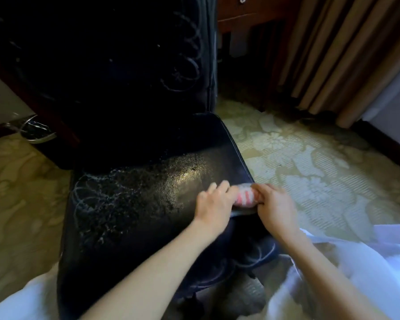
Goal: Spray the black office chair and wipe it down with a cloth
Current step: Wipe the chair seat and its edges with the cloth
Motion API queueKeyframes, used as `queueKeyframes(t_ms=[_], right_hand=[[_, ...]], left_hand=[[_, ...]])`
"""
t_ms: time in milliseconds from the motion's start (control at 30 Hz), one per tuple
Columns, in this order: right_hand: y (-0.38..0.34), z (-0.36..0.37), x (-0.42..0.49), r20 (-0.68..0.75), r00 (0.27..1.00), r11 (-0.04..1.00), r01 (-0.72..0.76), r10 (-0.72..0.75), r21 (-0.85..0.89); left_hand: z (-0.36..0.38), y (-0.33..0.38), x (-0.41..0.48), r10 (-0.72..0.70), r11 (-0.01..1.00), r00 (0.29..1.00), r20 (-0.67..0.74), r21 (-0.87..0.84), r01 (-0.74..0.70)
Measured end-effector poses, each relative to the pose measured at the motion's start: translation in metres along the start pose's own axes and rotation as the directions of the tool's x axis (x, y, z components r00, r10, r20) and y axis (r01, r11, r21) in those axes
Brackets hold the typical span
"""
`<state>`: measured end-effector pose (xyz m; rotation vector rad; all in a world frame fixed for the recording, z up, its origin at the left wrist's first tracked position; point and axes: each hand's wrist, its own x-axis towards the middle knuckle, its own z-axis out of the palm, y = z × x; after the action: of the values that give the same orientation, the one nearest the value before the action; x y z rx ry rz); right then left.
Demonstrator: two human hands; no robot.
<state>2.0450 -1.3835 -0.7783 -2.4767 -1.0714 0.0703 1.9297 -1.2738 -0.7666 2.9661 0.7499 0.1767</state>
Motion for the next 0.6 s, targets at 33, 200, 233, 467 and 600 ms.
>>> queueKeyframes(t_ms=[33,200,233,467,600], right_hand=[[0.001,0.000,0.019,-0.003,1.000,1.000,0.008,-0.008,-0.011],[0.004,-0.004,0.075,0.079,0.994,0.995,0.076,-0.070,-0.070],[0.004,-0.004,0.073,0.094,0.993,0.994,0.081,-0.074,-0.075],[-0.011,0.019,-0.015,0.069,0.997,0.994,0.017,-0.024,0.107],[-0.043,0.036,-0.079,0.101,0.995,0.974,-0.012,-0.011,0.225]], left_hand=[[-0.004,-0.003,0.018,-0.006,1.000,1.000,-0.001,0.000,0.006],[-0.022,-0.022,0.068,0.027,0.999,0.991,0.129,-0.029,-0.023],[-0.022,-0.025,0.066,0.042,0.999,0.993,0.108,-0.035,-0.039],[-0.007,-0.034,-0.003,0.137,0.983,0.990,-0.042,-0.118,-0.141],[-0.017,-0.048,-0.071,0.173,0.982,0.984,-0.038,-0.073,-0.175]])
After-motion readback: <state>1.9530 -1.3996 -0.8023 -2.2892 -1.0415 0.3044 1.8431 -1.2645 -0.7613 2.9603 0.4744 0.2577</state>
